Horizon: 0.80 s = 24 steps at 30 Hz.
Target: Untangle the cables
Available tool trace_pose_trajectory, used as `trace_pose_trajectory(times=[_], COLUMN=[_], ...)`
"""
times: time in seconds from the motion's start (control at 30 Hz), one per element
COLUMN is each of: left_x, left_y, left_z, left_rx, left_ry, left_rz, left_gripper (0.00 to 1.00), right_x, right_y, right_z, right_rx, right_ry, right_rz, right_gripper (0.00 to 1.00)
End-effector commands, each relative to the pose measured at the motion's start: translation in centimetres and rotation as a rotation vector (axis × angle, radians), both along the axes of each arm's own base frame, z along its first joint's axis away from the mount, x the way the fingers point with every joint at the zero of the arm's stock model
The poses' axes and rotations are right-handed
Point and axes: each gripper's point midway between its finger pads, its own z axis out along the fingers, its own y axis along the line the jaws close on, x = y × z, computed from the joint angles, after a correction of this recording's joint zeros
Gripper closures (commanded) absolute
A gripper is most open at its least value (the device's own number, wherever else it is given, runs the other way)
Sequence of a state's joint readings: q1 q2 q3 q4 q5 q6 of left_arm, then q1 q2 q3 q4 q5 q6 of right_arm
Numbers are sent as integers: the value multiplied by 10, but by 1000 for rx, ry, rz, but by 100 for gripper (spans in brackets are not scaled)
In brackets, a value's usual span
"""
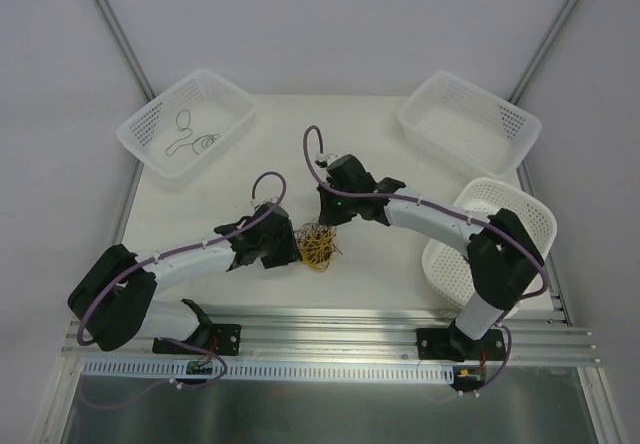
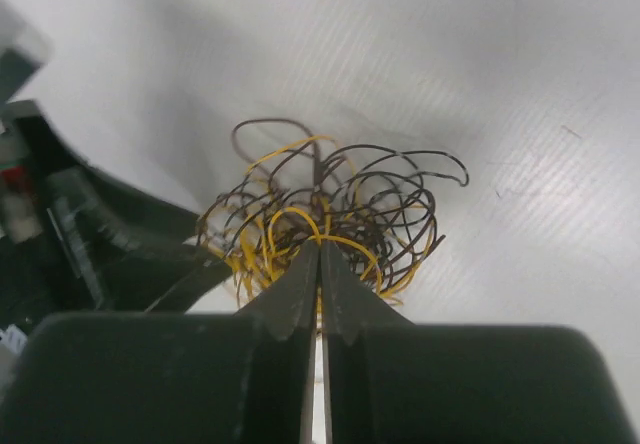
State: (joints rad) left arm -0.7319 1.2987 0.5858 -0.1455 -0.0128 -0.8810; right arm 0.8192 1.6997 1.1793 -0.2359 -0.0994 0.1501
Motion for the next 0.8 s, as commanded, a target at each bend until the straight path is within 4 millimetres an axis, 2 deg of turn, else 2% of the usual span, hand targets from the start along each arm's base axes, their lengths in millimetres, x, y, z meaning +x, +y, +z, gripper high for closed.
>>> trace_pose_trajectory(times=[0.0, 0.13, 0.37, 0.43, 0.53, 0.6, 0.77], left_x=[7, 5, 11, 10, 10, 11, 2], left_y=[3, 7, 5, 6, 10, 13, 33], left_z=[-6, -14, -11, -10, -5, 2, -1], left_rx=[32, 53, 57, 54, 51, 40, 58], left_ry=[-8, 14, -3, -8, -35, -67, -90], left_rz=[33, 46, 52, 51, 53, 62, 115], left_gripper=[56, 59, 63, 63, 63, 65, 66], right_x=[5, -6, -25, -29, -26, -31, -35], right_y=[-1, -8, -19, -21, -26, -27, -33], right_z=[92, 139, 213, 225, 216, 219, 248], right_rx=[80, 115, 221, 246, 224, 227, 277], right_ry=[-167, -217, -314, -341, -345, -335, -394], right_rz=[32, 74, 124, 135, 116, 122, 119], right_gripper=[99, 99, 99, 99, 99, 99, 99])
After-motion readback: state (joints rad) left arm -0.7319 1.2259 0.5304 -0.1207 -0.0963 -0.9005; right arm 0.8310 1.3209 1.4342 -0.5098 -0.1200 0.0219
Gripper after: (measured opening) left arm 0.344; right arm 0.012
